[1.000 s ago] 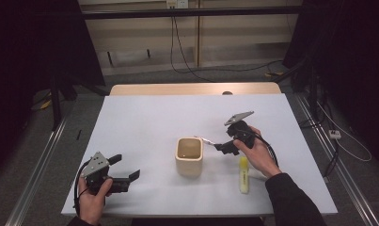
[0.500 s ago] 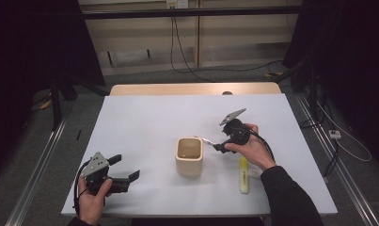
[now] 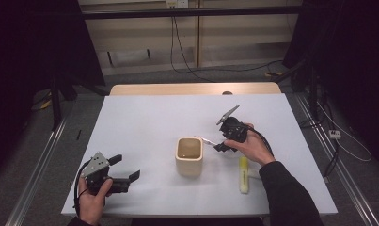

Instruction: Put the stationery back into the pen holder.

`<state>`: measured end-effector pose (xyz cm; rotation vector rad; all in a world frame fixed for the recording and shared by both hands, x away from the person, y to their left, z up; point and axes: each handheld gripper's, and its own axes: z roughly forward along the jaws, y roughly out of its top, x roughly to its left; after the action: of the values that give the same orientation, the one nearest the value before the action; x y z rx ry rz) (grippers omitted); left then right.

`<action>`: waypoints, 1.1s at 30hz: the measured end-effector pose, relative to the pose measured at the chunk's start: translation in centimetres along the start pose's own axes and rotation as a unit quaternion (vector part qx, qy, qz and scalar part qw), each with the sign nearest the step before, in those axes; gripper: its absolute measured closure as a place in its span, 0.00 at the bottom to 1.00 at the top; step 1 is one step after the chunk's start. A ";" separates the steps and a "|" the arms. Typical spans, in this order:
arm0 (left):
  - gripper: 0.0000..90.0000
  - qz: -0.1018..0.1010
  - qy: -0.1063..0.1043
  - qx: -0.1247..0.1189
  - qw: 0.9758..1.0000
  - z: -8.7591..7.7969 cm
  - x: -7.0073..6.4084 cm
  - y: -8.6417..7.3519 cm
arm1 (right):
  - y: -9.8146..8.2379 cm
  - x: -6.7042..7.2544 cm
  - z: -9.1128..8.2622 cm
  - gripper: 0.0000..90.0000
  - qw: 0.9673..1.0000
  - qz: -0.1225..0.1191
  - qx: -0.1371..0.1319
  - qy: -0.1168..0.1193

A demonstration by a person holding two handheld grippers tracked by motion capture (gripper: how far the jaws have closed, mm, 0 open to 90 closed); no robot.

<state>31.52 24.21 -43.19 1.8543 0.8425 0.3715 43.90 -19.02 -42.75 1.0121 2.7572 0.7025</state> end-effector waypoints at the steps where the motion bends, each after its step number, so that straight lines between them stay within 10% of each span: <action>1: 0.06 0.000 0.000 0.000 1.000 0.0 0.0 0.0 | 0.0 0.0 0.0 0.33 1.000 -0.005 0.006 -0.002; 13: 0.06 0.000 0.000 0.000 1.000 0.0 0.0 0.0 | 0.7 0.3 0.8 0.61 0.998 -0.043 0.053 0.006; 33: 0.06 0.002 0.003 -0.001 1.000 -0.3 0.0 -0.1 | 1.4 0.1 1.0 0.86 0.996 -0.037 0.082 0.008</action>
<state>31.31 24.40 -43.14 1.8553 0.8419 0.3805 44.90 -17.58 -43.00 0.9287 2.8893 0.4835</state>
